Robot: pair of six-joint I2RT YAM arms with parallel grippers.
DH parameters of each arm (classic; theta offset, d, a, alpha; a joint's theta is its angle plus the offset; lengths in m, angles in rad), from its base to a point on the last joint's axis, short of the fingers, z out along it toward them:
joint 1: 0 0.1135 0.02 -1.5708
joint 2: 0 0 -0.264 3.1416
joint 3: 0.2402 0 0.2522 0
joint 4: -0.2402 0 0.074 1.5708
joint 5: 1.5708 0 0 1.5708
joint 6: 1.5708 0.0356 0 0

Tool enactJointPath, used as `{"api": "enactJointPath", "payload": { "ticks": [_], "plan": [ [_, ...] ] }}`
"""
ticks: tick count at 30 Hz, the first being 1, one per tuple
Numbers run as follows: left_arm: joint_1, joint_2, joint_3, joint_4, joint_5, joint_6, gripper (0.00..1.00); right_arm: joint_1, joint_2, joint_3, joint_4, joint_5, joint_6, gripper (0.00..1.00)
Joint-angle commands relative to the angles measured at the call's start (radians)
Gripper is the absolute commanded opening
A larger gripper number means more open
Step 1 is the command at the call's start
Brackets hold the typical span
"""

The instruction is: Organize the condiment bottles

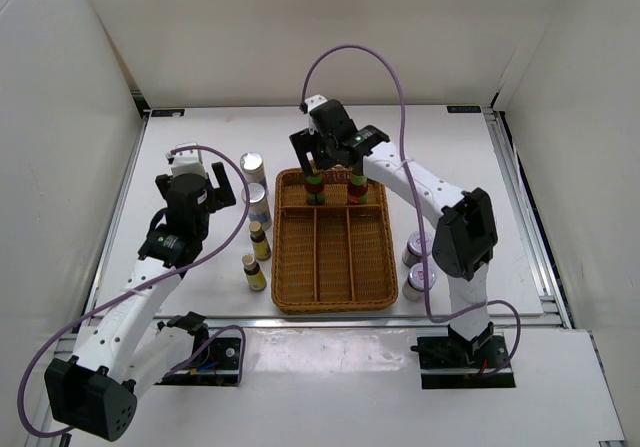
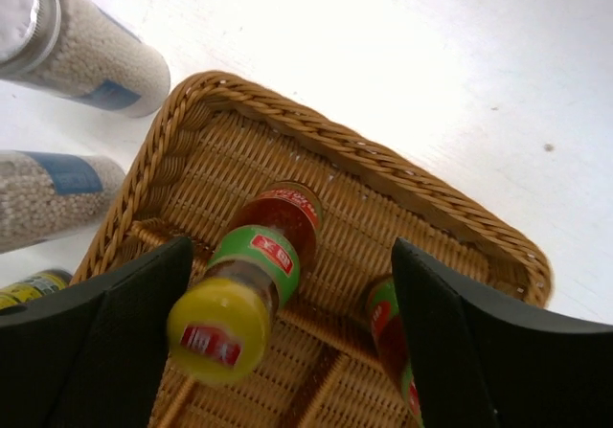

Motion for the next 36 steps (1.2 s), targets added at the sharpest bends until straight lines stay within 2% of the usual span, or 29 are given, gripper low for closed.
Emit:
{"api": "enactJointPath", "payload": {
  "ticks": [1, 3, 6, 7, 9, 12, 13, 20, 25, 31, 36],
  "plan": [
    [-0.001, -0.005, -0.005, 0.016, 0.01, 0.0, 1.0, -0.004, -0.111, 0.055, 0.002, 0.059, 0.009, 0.88],
    [-0.001, -0.005, -0.005, 0.016, 0.01, 0.0, 1.0, -0.004, -0.134, 0.124, -0.038, 0.087, 0.009, 0.93],
    [-0.001, -0.005, -0.005, 0.016, 0.01, 0.0, 1.0, -0.004, -0.239, 0.16, -0.112, 0.203, 0.009, 0.93],
    [-0.001, -0.005, -0.005, 0.016, 0.01, 0.0, 1.0, -0.004, -0.273, 0.143, -0.121, 0.229, 0.009, 0.93],
    [-0.001, -0.005, -0.005, 0.016, 0.01, 0.0, 1.0, -0.013, -0.388, 0.059, -0.135, 0.302, 0.02, 1.0],
    [-0.001, -0.005, -0.005, 0.016, 0.01, 0.0, 1.0, -0.076, -0.537, -0.055, -0.184, 0.326, 0.09, 1.0],
    [-0.001, -0.005, -0.005, 0.016, 0.019, 0.0, 1.0, -0.103, -0.569, -0.131, -0.236, 0.335, 0.163, 1.0],
    [-0.001, 0.005, -0.005, 0.016, 0.03, -0.009, 1.0, -0.356, -0.741, -0.504, -0.415, 0.176, 0.331, 1.0],
    [-0.001, 0.014, -0.005, 0.016, 0.04, -0.009, 1.0, -0.424, -0.765, -0.72, -0.365, 0.041, 0.379, 1.0],
    [-0.011, 0.023, -0.005, 0.016, 0.04, -0.009, 1.0, -0.498, -0.677, -0.836, -0.295, -0.134, 0.391, 1.0],
    [-0.011, 0.023, -0.005, 0.016, 0.04, -0.009, 1.0, -0.498, -0.621, -0.879, -0.241, -0.186, 0.4, 1.0]
  ]
}}
